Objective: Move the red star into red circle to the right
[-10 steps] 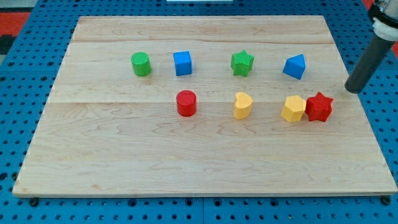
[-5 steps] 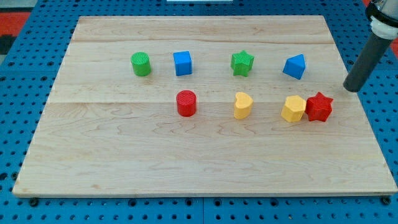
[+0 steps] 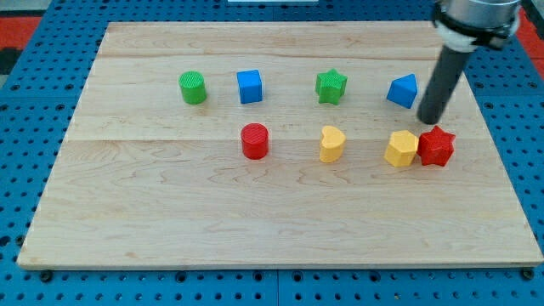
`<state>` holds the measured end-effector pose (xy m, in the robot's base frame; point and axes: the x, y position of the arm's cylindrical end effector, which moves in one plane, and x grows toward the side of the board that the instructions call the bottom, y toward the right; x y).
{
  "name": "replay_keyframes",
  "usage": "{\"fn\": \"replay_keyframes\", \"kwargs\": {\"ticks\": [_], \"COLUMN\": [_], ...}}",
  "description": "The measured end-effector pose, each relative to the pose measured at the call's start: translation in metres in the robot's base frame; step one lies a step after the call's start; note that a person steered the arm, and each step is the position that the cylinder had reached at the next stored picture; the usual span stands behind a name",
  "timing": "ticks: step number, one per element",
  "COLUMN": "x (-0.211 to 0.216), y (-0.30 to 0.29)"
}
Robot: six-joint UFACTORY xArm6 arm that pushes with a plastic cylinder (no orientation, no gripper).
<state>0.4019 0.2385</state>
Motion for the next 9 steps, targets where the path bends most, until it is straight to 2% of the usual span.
{"fn": "replay_keyframes", "kwargs": {"ticks": [1,2,4,5,6,8,9], "x": [-0.01,-0.011,-0.008,0.015,0.065,0.061,0.061], "y": [0.057,0.081,0.082,0.079,0.04,-0.056,-0.08]}}
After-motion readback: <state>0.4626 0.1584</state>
